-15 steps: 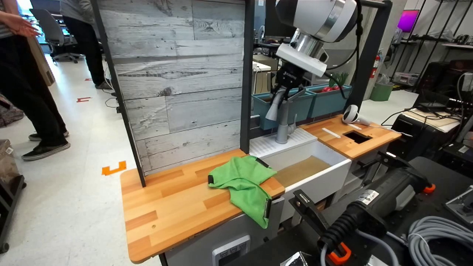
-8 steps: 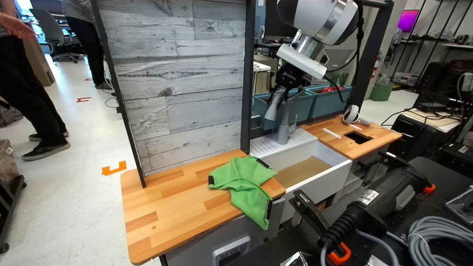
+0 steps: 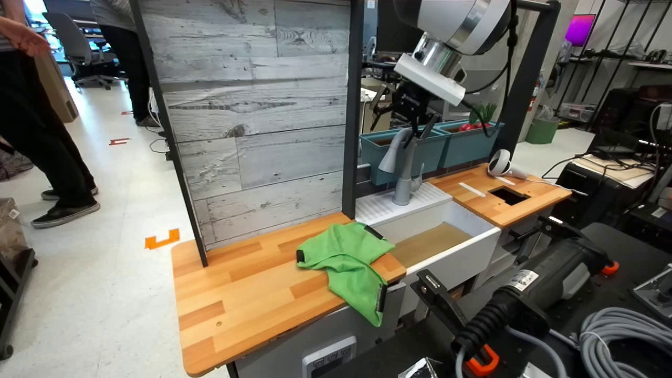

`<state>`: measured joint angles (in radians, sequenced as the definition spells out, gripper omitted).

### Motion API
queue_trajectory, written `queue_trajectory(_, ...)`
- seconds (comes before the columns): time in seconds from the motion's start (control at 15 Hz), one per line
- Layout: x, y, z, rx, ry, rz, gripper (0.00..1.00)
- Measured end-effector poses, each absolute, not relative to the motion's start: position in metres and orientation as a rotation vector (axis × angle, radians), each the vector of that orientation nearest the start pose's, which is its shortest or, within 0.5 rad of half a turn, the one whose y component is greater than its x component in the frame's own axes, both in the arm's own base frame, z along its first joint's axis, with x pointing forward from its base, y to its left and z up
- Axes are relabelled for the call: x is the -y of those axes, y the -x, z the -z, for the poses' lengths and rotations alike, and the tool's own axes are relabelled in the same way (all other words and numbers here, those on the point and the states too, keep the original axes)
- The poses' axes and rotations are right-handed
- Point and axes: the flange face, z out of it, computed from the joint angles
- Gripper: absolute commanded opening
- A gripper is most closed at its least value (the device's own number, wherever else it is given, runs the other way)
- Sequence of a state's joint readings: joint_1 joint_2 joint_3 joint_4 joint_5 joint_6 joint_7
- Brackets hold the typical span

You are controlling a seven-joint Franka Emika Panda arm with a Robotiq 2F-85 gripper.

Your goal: Turn the faucet to the left

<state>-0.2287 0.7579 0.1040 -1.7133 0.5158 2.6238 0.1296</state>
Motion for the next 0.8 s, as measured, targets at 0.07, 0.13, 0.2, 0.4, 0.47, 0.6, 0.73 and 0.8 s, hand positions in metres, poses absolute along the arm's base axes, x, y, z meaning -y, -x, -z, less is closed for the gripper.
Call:
queue_trajectory(0.07,0.107,-0.673,-0.169,-0.983,2.606,0.205,1.0)
queue_trajectory(0.13,0.114,-0.67,-0.174,-0.987,2.616,0.205,1.0)
queue_trajectory(0.2,0.121,-0.665,-0.18,-0.99,2.631,0.2,1.0)
queue_trajectory(0.4,0.154,-0.638,-0.197,-0.982,2.724,0.089,1.0)
queue_trajectory(0.47,0.165,-0.626,-0.203,-0.969,2.762,0.027,1.0)
queue_trajectory(0.6,0.183,-0.602,-0.215,-0.911,2.831,-0.107,1.0)
queue_trajectory(0.73,0.19,-0.58,-0.224,-0.817,2.893,-0.217,1.0)
queue_trajectory(0.8,0.189,-0.571,-0.225,-0.764,2.924,-0.264,1.0)
